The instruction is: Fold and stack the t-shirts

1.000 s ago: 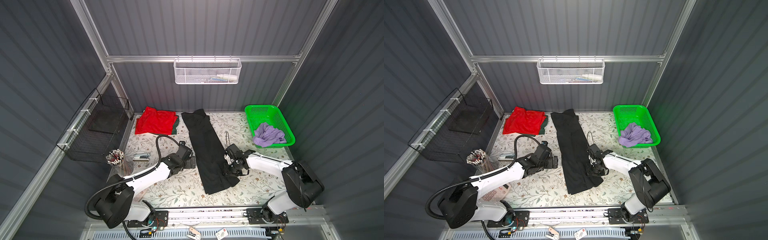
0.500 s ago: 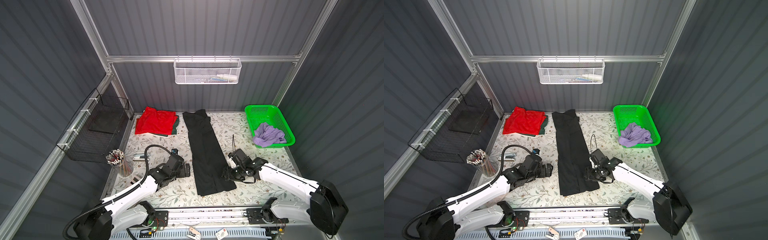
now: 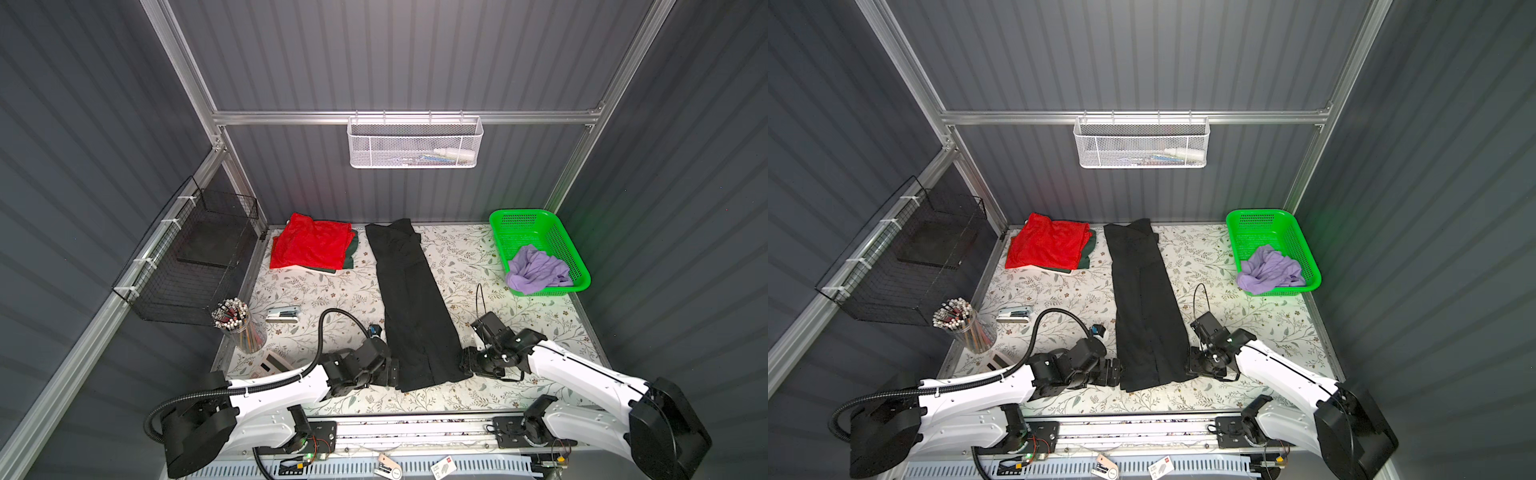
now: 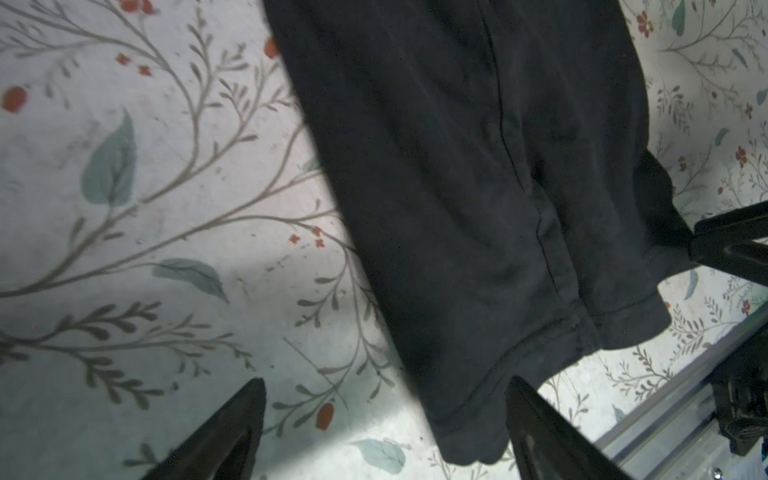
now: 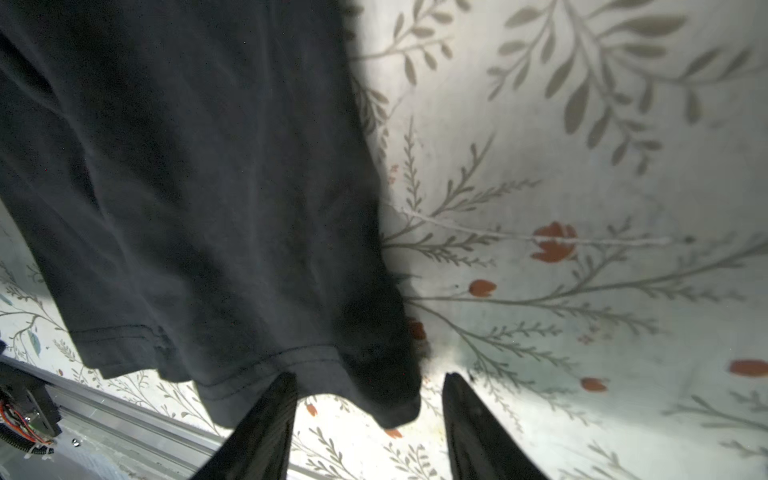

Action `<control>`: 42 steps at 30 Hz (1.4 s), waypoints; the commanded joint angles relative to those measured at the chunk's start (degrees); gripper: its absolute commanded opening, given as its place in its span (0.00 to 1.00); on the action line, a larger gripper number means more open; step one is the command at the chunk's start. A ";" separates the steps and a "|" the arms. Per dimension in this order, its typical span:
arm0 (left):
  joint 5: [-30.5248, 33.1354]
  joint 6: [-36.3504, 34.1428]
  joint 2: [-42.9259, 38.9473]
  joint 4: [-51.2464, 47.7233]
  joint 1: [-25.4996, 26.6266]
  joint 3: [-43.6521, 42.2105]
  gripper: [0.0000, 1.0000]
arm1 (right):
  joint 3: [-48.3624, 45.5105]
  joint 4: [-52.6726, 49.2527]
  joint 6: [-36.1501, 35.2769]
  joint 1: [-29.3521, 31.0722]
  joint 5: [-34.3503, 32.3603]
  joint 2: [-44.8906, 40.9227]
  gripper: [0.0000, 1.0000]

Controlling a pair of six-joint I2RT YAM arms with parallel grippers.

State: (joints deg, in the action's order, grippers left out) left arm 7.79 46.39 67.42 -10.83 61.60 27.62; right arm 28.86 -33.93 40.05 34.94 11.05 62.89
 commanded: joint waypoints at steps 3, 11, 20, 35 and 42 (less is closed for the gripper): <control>1.48 3.31 2.99 2.25 3.50 0.51 0.86 | -2.28 0.86 2.05 0.42 0.42 -2.07 0.54; 2.24 3.24 12.08 3.44 7.99 3.12 0.67 | -2.69 4.10 1.42 0.55 0.01 0.78 0.47; 2.47 3.85 15.74 0.44 8.09 6.10 0.02 | -2.30 5.54 1.36 0.74 -0.85 -0.34 0.04; 9.70 6.96 3.54 -11.55 11.74 11.06 0.00 | 3.14 -3.92 6.60 4.78 1.57 -15.87 0.00; 14.80 8.35 2.72 -17.78 16.51 17.07 0.00 | 6.52 -5.58 9.91 7.95 -0.07 -19.49 0.00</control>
State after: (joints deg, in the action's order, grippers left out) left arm 19.79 53.30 71.42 -24.43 77.08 42.54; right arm 33.65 -38.15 47.57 42.28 11.38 45.08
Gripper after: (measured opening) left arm 0.047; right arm 0.049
